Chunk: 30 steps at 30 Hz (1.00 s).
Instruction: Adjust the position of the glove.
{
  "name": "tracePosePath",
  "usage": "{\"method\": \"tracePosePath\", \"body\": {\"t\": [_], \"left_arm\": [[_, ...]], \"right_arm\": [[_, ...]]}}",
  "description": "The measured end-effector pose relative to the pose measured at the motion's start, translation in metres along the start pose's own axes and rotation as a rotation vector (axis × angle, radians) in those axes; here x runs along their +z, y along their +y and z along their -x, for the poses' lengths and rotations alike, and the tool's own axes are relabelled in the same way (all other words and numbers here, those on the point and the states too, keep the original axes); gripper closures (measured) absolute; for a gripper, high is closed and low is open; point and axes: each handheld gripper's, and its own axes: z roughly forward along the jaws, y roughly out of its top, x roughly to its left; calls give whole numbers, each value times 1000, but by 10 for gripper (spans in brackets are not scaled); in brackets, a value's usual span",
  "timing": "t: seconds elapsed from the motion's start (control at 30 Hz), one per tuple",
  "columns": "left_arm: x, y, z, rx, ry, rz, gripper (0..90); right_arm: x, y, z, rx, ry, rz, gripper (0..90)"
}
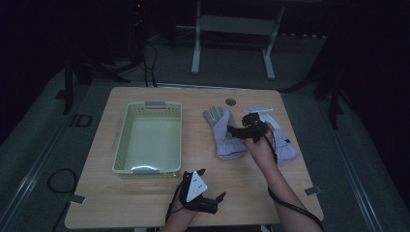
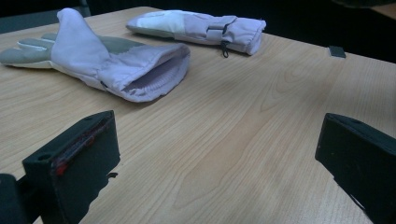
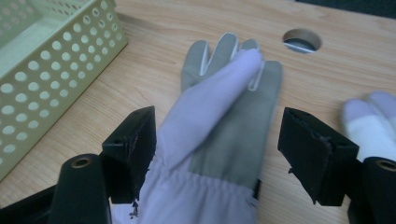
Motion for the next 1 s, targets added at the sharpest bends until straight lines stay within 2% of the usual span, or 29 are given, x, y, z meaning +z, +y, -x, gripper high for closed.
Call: {"method": "tracePosePath", "body": {"t": [0.03,0.07,0.13,0.27,0.47,0.67,0.73,0.83,0.93,1.0], "left_arm": [[0,0,0,0,0,0,0],[0,0,0,0,-1,0,0],[0,0,0,1,-1,1,0],[0,0,0,-1,-7,3,0],[0,0,0,1,-9,3,0],[0,0,0,0,-12,4,0],[0,0,0,0,-12,4,0],[0,0,0,1,-11,4,0],[0,0,0,1,-10,3,0],[0,0,0,1,-10,3,0]], "right_arm": [[0,0,0,0,0,0,280],[9,3,-2,4,9,-21,314],[16,4,-3,10,14,-33,320],[28,5,-5,17,3,-64,328],[52,8,-1,60,0,-111,341],[74,10,7,80,-39,-173,354],[82,8,11,106,-34,-206,382],[91,3,15,109,-2,-241,390],[91,0,16,105,10,-231,444],[90,0,16,95,13,-228,532]]}}
